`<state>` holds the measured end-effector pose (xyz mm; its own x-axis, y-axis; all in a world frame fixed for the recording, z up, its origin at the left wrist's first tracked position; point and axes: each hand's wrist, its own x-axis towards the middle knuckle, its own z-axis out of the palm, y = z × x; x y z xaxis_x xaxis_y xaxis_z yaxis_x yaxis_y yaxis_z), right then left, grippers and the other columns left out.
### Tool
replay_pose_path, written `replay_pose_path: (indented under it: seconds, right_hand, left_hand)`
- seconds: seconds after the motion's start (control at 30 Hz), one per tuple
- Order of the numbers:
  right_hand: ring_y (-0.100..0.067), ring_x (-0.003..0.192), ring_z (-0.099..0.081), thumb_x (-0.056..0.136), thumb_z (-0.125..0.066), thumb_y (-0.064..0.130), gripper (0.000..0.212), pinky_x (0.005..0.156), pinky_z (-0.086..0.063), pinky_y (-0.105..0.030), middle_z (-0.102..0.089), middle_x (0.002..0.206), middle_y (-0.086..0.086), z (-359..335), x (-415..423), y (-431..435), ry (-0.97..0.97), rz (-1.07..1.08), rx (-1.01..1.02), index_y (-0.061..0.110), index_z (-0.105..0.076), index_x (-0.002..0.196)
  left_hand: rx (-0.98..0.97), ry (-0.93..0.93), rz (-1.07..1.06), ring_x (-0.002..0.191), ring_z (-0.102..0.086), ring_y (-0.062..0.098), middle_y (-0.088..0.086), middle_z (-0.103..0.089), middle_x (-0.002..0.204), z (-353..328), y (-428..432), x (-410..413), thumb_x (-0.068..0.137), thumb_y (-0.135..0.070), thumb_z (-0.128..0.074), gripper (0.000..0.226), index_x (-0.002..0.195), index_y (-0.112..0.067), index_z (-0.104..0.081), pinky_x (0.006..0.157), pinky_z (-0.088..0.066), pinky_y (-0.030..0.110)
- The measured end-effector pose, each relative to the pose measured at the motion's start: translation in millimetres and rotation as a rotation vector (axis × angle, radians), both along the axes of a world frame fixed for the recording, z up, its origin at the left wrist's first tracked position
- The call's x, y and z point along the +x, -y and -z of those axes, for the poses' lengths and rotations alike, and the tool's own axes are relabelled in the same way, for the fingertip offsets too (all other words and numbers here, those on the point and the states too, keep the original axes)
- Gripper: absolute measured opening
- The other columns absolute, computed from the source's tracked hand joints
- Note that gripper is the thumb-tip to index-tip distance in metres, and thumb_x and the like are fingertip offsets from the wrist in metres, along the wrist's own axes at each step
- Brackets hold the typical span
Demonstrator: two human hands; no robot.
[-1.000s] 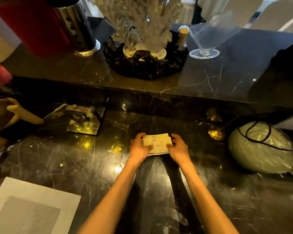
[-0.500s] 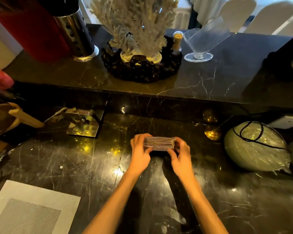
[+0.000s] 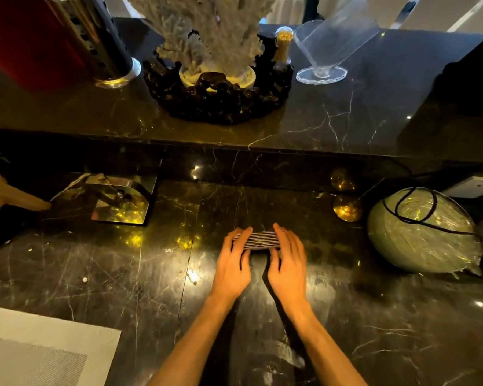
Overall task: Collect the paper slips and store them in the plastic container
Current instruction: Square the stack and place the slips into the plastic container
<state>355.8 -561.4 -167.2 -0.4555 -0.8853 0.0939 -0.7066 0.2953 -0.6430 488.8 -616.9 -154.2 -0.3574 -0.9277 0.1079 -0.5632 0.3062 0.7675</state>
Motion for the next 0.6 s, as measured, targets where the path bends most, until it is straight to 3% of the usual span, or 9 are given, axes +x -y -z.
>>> replay_pose_path:
  seconds: [0.07,0.13,0.33,0.4,0.47,0.6]
  right_hand:
    - [-0.019,0.146,-0.031,0.093,-0.051,0.017,0.057,0.123,-0.018,-0.047,-0.046,0.15,0.005,2.7,0.1,2.6,-0.031,0.002,-0.008,0.024,-0.038,0.148]
    - [-0.019,0.148,-0.029,0.092,-0.05,0.018,0.059,0.124,-0.015,-0.048,-0.043,0.152,0.006,2.4,0.0,2.8,-0.021,-0.015,0.0,0.025,-0.035,0.149]
    - [-0.027,0.152,-0.017,0.097,-0.045,0.009,0.076,0.124,-0.014,-0.049,-0.029,0.16,-0.01,-0.7,1.2,-1.3,0.001,-0.076,0.083,0.045,-0.01,0.154]
    - [-0.033,0.152,-0.012,0.095,-0.047,0.004,0.083,0.118,-0.022,-0.043,-0.017,0.164,-0.007,-2.0,3.1,-3.0,0.068,-0.054,0.093,0.053,-0.011,0.151]
    - [-0.035,0.152,-0.013,0.096,-0.048,0.007,0.079,0.113,-0.033,-0.043,-0.015,0.164,-0.003,-2.6,5.5,-3.3,0.089,-0.051,0.089,0.055,-0.015,0.149]
    - [-0.035,0.151,-0.015,0.098,-0.048,0.015,0.07,0.114,-0.033,-0.045,-0.015,0.163,-0.002,-3.4,8.7,-0.8,0.073,-0.052,0.095,0.052,-0.018,0.149]
  left_hand:
    - [-0.019,0.035,0.003,0.144,-0.033,0.017,0.009,-0.043,0.148,3.2,1.4,-1.3,0.091,-0.002,-0.051,0.059,0.146,-0.019,-0.04,0.125,-0.013,0.043]
    - [-0.014,0.049,0.006,0.15,-0.022,0.019,0.009,-0.035,0.156,5.4,2.6,-2.6,0.091,-0.004,-0.05,0.064,0.15,-0.019,-0.032,0.125,-0.004,0.046]
    - [-0.022,0.058,0.071,0.15,-0.005,0.013,0.013,-0.024,0.16,8.2,-0.4,-3.8,0.097,-0.007,-0.046,0.061,0.152,-0.021,-0.025,0.124,-0.005,0.047]
    - [0.008,0.09,0.064,0.149,0.005,0.015,0.012,-0.016,0.163,8.2,-1.1,-4.9,0.098,-0.011,-0.045,0.061,0.153,-0.026,-0.023,0.122,-0.003,0.047]
    - [-0.025,0.124,0.048,0.149,0.002,0.018,0.019,-0.019,0.161,5.4,-0.4,-7.3,0.097,-0.012,-0.045,0.06,0.152,-0.021,-0.022,0.121,-0.007,0.052]
    - [0.003,0.144,0.034,0.15,-0.003,0.029,0.02,-0.018,0.16,7.1,-1.0,-10.1,0.096,-0.007,-0.048,0.063,0.152,-0.02,-0.02,0.12,-0.016,0.055]
